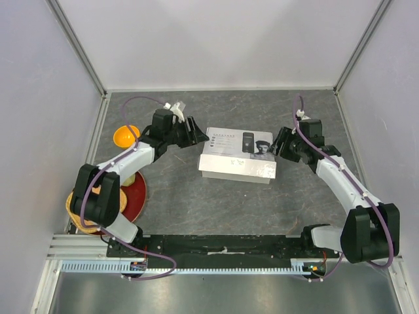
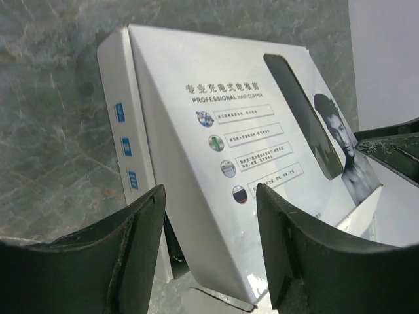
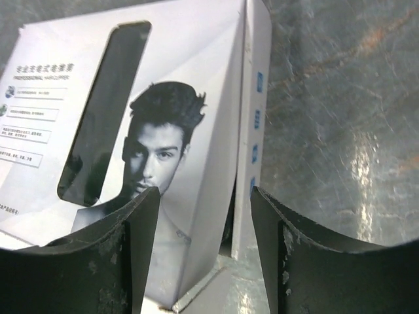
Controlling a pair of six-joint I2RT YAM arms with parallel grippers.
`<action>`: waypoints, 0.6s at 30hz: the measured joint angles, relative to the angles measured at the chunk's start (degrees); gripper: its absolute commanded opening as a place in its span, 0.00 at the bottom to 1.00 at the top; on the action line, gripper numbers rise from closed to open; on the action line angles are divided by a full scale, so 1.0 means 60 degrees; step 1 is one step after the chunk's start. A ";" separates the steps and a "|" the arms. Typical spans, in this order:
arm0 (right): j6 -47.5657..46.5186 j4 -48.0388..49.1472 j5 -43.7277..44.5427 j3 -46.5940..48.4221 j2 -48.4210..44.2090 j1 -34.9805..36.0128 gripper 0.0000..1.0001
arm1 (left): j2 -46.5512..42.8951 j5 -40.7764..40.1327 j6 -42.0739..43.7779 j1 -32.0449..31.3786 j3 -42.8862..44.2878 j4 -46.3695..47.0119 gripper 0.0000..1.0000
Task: Sort the hair-cutting tools
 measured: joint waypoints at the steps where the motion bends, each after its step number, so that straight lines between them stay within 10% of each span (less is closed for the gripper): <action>1: -0.0004 -0.0095 0.0055 -0.0066 -0.0040 0.0000 0.67 | 0.0000 0.0044 -0.0084 0.0000 -0.0157 0.0000 0.63; 18: 0.0193 -0.0871 0.0605 -0.1279 -0.2674 0.0000 0.86 | -0.2324 0.0525 -0.0484 -0.0321 -0.2197 -0.0335 0.64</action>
